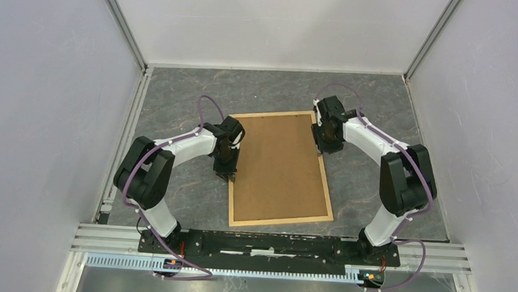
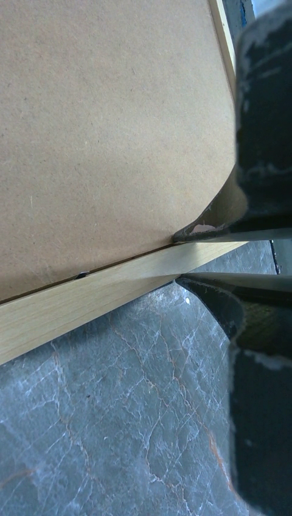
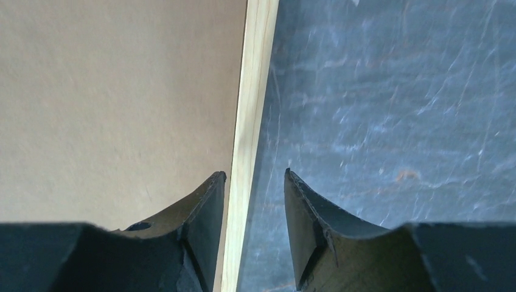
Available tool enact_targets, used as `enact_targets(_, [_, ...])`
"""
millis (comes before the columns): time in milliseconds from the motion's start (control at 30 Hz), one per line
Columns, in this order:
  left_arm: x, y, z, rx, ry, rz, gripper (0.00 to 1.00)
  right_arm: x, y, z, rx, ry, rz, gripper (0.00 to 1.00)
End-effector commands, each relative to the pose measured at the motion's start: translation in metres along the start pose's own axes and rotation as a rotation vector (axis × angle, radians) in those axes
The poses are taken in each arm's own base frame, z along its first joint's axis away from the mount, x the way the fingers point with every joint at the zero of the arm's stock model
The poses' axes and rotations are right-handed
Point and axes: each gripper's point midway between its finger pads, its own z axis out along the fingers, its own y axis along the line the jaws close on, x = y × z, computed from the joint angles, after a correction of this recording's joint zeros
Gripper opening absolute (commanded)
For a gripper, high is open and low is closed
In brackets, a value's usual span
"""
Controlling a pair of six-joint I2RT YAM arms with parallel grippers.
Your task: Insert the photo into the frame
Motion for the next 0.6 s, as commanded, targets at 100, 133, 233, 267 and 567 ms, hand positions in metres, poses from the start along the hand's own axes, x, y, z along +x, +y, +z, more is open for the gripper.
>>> enact_targets(100, [0.017, 0.009, 0.013, -0.045, 0.06, 0.054, 0.02, 0.036, 0.006, -0.007, -0.016, 0.033, 0.009, 0.42])
enact_targets(133, [0.017, 0.008, 0.013, -0.044, 0.06, 0.054, 0.02, 0.036, 0.006, -0.007, -0.016, 0.036, 0.008, 0.41])
enact_targets(233, [0.017, 0.009, 0.012, -0.047, 0.058, 0.054, 0.02, 0.035, 0.007, -0.005, -0.016, 0.033, 0.006, 0.39])
enact_targets(267, [0.017, 0.01, 0.012, -0.049, 0.057, 0.054, 0.02, 0.035, 0.006, -0.004, -0.012, 0.036, 0.006, 0.39])
enact_targets(567, [0.018, 0.009, 0.013, -0.048, 0.058, 0.056, 0.02, 0.034, 0.005, 0.005, 0.0, 0.042, 0.007, 0.39])
